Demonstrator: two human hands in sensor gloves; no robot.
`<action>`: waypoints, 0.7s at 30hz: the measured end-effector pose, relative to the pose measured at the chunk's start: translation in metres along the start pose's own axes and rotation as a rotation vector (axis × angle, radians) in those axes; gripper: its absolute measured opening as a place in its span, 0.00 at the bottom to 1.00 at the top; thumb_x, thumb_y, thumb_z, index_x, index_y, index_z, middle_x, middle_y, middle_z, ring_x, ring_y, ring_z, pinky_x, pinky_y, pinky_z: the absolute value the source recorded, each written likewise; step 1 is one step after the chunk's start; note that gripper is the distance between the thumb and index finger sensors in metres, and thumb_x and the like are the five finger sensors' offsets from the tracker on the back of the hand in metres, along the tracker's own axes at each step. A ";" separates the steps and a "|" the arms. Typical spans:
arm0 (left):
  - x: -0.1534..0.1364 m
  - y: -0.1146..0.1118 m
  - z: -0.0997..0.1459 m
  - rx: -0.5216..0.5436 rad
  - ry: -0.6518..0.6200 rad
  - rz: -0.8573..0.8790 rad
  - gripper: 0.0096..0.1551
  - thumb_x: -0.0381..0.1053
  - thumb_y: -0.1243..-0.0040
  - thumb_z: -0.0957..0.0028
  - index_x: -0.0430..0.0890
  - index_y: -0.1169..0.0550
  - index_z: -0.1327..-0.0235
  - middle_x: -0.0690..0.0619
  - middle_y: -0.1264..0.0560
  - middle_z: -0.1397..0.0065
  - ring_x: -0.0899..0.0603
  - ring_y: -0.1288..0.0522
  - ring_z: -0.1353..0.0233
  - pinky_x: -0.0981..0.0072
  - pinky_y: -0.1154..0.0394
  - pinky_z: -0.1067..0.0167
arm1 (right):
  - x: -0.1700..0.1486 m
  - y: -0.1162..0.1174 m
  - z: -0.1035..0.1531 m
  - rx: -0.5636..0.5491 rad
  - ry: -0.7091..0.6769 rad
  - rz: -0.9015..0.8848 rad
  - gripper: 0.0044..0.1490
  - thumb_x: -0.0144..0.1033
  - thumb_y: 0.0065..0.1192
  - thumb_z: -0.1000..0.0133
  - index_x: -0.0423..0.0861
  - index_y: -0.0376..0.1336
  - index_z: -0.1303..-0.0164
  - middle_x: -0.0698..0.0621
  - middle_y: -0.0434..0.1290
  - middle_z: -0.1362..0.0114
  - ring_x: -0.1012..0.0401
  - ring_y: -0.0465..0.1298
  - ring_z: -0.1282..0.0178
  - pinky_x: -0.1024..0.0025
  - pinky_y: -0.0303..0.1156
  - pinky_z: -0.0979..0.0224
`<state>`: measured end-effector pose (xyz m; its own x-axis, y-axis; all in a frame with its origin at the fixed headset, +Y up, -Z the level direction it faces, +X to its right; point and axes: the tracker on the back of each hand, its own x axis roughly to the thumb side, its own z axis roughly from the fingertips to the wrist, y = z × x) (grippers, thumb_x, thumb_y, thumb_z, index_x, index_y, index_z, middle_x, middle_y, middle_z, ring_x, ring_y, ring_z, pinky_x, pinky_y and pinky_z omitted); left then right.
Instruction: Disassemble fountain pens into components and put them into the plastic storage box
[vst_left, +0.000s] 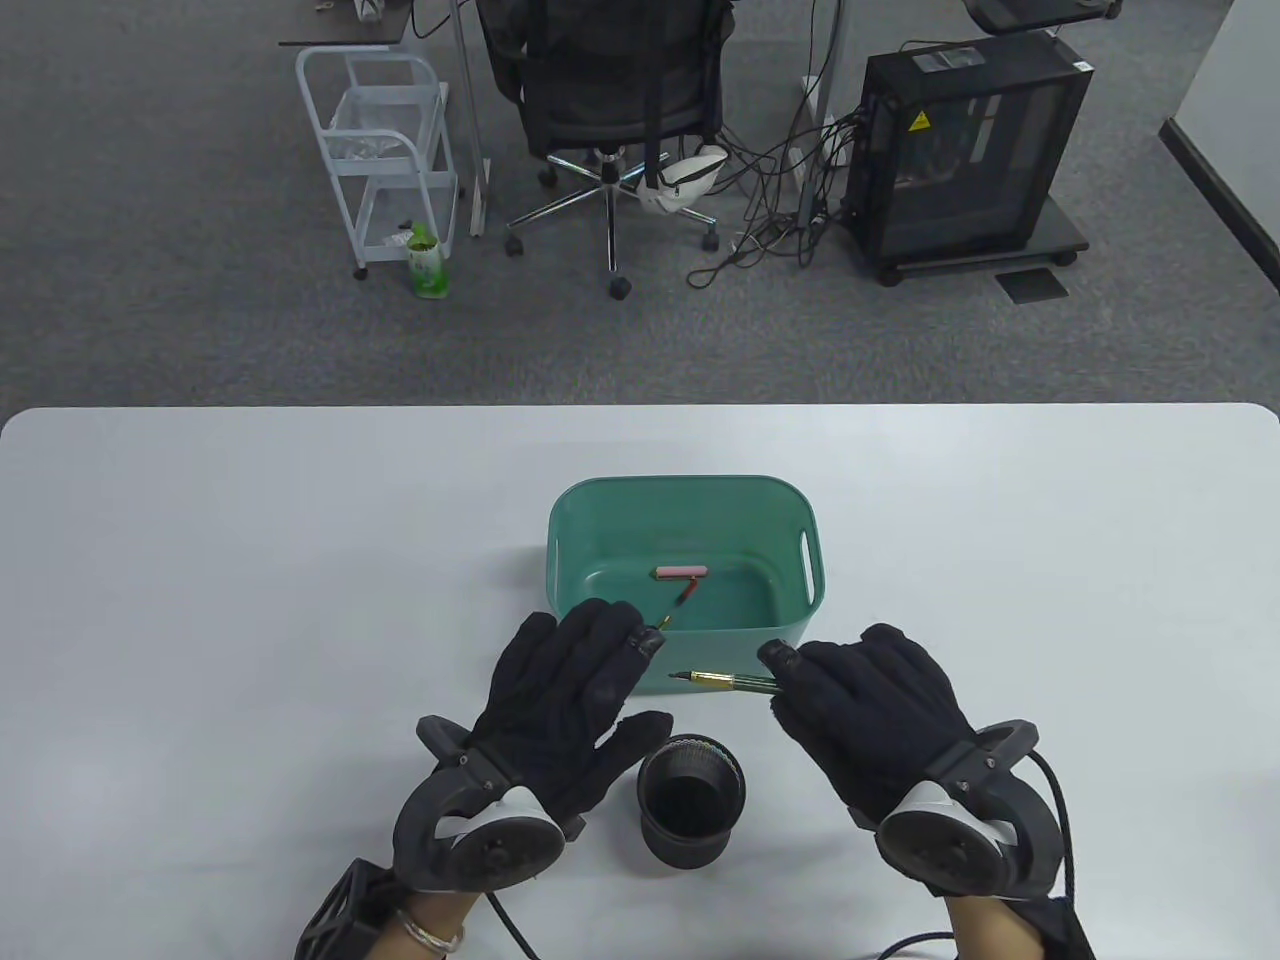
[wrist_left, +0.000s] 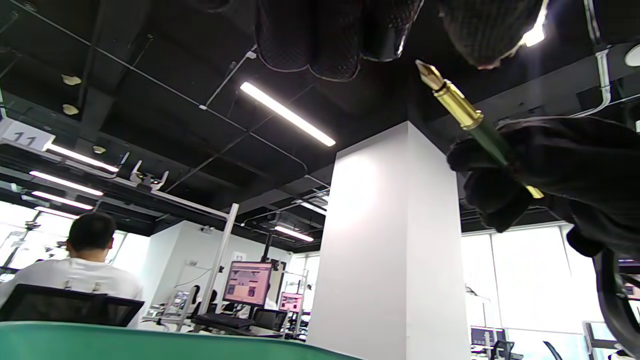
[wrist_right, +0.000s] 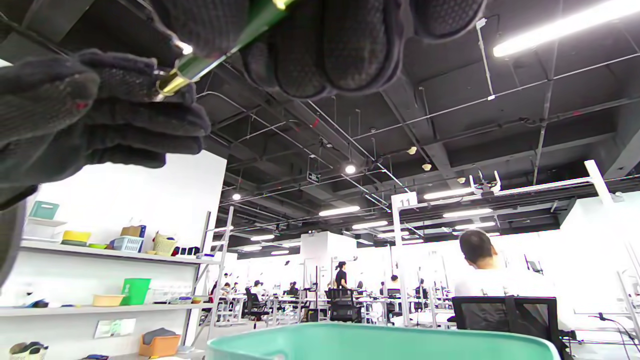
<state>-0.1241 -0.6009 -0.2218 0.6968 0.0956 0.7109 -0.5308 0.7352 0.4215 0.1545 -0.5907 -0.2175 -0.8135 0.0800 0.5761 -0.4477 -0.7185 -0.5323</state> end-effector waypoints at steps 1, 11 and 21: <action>0.001 0.000 0.000 0.008 -0.011 0.003 0.37 0.65 0.47 0.30 0.45 0.31 0.14 0.45 0.29 0.14 0.37 0.33 0.16 0.37 0.45 0.18 | 0.002 0.001 0.000 0.003 -0.008 -0.002 0.28 0.52 0.58 0.39 0.57 0.72 0.31 0.56 0.75 0.33 0.61 0.76 0.37 0.52 0.63 0.19; 0.008 -0.004 0.001 0.029 -0.065 -0.015 0.28 0.61 0.44 0.30 0.47 0.23 0.26 0.49 0.21 0.24 0.40 0.25 0.24 0.40 0.39 0.20 | 0.016 0.003 0.001 0.017 -0.065 -0.015 0.27 0.52 0.58 0.39 0.57 0.72 0.31 0.56 0.75 0.33 0.61 0.76 0.37 0.52 0.63 0.19; 0.009 -0.006 0.000 0.016 -0.071 -0.023 0.24 0.60 0.43 0.31 0.46 0.19 0.34 0.50 0.17 0.33 0.42 0.21 0.32 0.44 0.35 0.23 | 0.019 0.004 0.000 0.031 -0.078 -0.014 0.27 0.52 0.58 0.39 0.57 0.72 0.31 0.56 0.75 0.32 0.61 0.76 0.36 0.52 0.63 0.19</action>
<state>-0.1151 -0.6046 -0.2179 0.6732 0.0299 0.7389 -0.5231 0.7256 0.4472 0.1375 -0.5924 -0.2091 -0.7754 0.0371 0.6304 -0.4460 -0.7390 -0.5050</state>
